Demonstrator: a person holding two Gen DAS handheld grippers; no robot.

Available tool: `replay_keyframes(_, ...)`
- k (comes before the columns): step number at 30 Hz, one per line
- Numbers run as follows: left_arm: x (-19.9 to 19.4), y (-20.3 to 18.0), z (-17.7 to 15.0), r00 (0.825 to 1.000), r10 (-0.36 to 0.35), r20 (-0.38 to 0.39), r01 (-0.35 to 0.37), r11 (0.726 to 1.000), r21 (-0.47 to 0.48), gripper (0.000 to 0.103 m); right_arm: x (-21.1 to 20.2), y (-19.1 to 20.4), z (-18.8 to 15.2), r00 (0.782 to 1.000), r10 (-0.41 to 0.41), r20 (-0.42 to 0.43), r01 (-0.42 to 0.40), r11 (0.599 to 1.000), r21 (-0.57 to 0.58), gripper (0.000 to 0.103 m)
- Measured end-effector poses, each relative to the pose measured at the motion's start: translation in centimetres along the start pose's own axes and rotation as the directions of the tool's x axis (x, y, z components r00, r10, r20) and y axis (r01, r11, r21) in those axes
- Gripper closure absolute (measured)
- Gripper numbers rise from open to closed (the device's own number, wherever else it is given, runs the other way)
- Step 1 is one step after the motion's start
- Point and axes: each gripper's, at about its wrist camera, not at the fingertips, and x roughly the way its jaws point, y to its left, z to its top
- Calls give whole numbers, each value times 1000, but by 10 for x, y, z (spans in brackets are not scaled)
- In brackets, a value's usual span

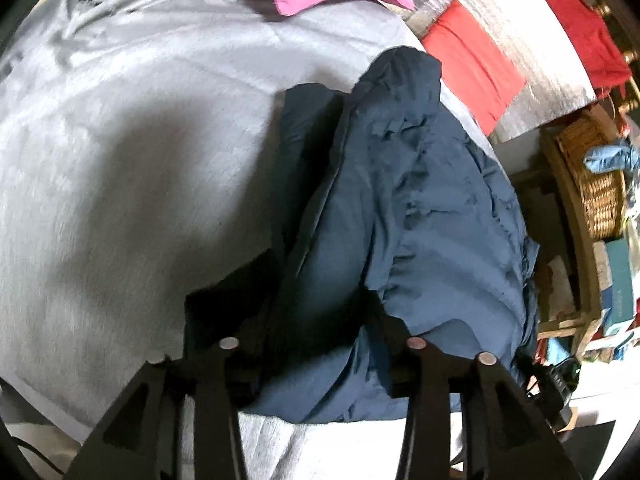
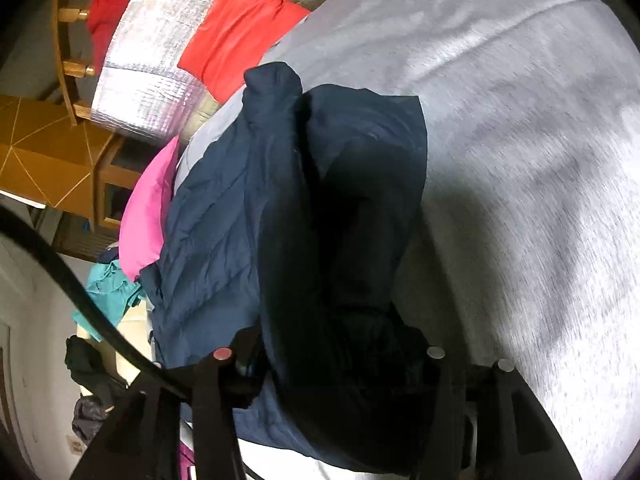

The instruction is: Fold large clothes

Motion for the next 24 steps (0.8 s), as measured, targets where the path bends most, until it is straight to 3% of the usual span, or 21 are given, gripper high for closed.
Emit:
replay_keyframes(4,-31,8,-12,994,33,106,-33,999,2,52,-38,-3,-8,994,-38,106,36,999,16,43)
replay_keyframes(7,-62,0,-30,964,66,256,-89,993,81,50,-78,2,-21,962,-63,266,73,997,-26,43)
replay_keyframes(10,-72,-14,-46,951,41,305,-102,977,187,49,-89,24,-35,950,-31,312,72,990,-121,45)
replay_keyframes(12,-66,-29,-56,953,43,299,-124,958,258,49,-84,42,-50,957,-6,289,69,976,-208,55)
replay_keyframes(15,-46,-48,-64,964,72,255,-156,932,327,49,-64,56,-62,973,-24,229,85,961,-262,57)
replay_keyframes(18,-10,-45,-61,972,169,160,-213,926,313,49,-29,48,-59,985,-120,125,146,965,-218,57)
replay_keyframes(20,11,-36,-58,971,216,106,-238,926,294,49,-10,39,-53,981,-179,76,191,963,-192,66)
replay_keyframes(24,10,-36,-55,970,222,99,-242,925,294,49,-17,42,-46,985,-161,66,171,969,-180,66)
